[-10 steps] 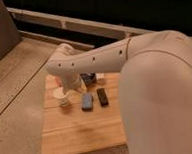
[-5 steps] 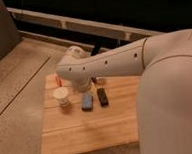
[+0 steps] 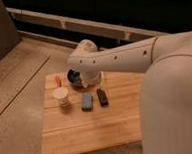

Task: Move the arm in a circular motion

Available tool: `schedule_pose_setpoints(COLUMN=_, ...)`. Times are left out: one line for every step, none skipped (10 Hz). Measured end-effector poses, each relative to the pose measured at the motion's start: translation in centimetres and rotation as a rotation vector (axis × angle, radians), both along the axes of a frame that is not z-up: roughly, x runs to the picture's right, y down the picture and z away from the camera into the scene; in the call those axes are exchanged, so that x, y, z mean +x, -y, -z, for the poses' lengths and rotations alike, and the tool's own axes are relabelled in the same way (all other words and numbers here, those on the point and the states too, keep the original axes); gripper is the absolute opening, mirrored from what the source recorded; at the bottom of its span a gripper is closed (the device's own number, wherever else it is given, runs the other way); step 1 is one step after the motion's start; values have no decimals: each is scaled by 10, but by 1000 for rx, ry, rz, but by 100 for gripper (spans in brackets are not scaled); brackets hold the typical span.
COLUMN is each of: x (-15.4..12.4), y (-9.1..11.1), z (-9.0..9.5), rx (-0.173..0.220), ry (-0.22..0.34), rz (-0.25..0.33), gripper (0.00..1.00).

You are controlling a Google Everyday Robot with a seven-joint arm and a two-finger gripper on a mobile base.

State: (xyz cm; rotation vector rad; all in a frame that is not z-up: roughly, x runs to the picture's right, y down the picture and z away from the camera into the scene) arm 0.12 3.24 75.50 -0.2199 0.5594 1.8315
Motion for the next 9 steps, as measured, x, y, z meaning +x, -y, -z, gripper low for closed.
schedule_pose_setpoints(x=-6, y=0, z=-1, rx=3, ry=11, rz=2, gripper=65)
schedule_pose_setpoints(x=-5, y=0, z=0, rx=4, ry=10, rz=4, gripper=65)
schedule_pose_setpoints(x=-1, y=0, z=1, rx=4, ry=1, rz=11, gripper=65)
schedule_pose_setpoints(x=6, y=3, z=2, rx=8, ry=-23, rz=30, gripper=65)
schedule_pose_setpoints(x=21, y=8, z=4, rx=15, ry=-60, rz=32, gripper=65)
schedule_pose_setpoints(x=30, y=6, z=4, rx=7, ry=-80, rz=29, gripper=65)
schedule_pose_setpoints(x=28, y=11, z=4, rx=15, ry=-77, rz=23, gripper=65)
schedule_pose_setpoints(x=51, y=29, z=5, rx=37, ry=-113, rz=-19, gripper=65)
schedule_pose_setpoints(x=82, y=53, z=7, rx=62, ry=-159, rz=-72, gripper=65)
